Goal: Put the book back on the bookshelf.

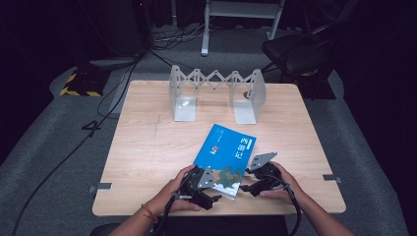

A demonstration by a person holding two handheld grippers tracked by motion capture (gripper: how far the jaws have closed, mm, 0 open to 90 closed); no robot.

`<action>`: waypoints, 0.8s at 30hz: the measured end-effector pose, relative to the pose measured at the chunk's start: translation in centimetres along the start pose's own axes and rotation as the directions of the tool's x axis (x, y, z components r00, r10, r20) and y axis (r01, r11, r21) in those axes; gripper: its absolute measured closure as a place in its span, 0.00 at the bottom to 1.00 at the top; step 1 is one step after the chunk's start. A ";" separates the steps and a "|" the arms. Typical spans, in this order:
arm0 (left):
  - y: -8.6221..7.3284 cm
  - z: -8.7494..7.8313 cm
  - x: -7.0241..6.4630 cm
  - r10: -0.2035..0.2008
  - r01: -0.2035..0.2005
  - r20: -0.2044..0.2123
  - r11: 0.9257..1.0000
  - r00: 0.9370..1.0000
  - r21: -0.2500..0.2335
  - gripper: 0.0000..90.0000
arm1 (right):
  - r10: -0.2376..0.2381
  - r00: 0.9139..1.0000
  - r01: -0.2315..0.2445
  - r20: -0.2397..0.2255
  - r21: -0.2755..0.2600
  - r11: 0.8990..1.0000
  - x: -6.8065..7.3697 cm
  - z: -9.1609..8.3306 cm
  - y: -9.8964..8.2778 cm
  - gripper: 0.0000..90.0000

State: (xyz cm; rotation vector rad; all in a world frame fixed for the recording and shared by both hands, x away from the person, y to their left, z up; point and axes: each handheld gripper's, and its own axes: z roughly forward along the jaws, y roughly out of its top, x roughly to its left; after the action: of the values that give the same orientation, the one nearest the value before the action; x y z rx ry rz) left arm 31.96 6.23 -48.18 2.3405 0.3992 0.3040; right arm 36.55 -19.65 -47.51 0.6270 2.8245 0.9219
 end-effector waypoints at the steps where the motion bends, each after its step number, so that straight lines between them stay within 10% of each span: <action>1: 0.1 0.1 -0.1 0.007 -0.007 -0.002 1.000 1.000 0.002 0.17 | 0.011 1.000 -0.011 -0.002 -0.011 1.000 0.0 -0.1 0.0 0.33; 24: 0.2 0.3 -0.2 0.011 -0.011 -0.005 1.000 1.000 0.002 0.17 | -0.015 1.000 0.016 -0.022 0.045 0.999 0.2 0.1 0.5 0.37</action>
State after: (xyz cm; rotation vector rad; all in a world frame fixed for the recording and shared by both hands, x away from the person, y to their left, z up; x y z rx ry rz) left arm 31.90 5.86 -48.24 2.3451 0.3898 0.3152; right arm 36.58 -19.15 -47.31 0.6024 2.8723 0.8704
